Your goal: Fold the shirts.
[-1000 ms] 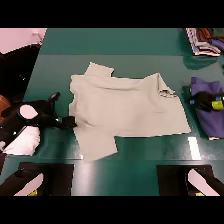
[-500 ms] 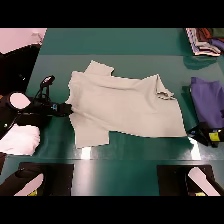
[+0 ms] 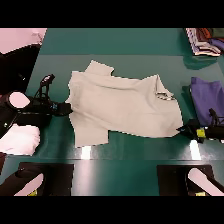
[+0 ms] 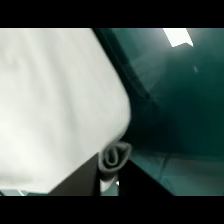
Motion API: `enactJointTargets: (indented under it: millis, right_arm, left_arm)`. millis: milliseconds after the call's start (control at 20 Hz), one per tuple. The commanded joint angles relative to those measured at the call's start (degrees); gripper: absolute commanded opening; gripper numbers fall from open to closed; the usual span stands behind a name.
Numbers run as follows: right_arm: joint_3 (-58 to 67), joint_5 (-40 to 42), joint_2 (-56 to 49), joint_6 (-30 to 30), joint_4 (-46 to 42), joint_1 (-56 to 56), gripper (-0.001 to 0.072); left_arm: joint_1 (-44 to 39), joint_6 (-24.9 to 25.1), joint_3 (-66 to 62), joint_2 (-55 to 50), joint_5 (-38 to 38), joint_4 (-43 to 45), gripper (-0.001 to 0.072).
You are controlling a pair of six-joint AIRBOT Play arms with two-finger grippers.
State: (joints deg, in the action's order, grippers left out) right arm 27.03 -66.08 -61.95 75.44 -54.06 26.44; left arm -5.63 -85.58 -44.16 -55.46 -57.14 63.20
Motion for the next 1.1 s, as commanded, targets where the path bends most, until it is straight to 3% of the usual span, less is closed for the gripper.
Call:
enactJointTargets:
  millis: [0,200,550,800,1050]
  right_arm:
    - [-0.1,4.7,-0.1,-0.1,2.0,-4.9,0.0014]
    - [10.0,2.5,8.5,-0.1,1.6,-8.9,0.0013]
    - [50.4,0.3,18.8,-0.1,1.3,-11.9,0.0013]
    - [74.9,-4.5,19.4,0.7,-5.7,-12.0,0.0013]
    - [92.9,-16.0,13.4,3.3,-12.0,-12.0,0.0013]
  left_arm:
    - [0.0,0.1,-0.2,0.1,-0.3,0.3,0.0025]
    - [0.0,0.0,-8.5,3.3,-1.8,1.2,0.0025]
    - [0.0,0.3,-49.1,10.4,-4.5,7.4,0.0026]
    - [0.0,-2.5,-75.7,10.5,-5.4,7.4,0.0024]
    - [0.0,-5.1,-82.6,10.4,-5.6,7.1,0.0024]
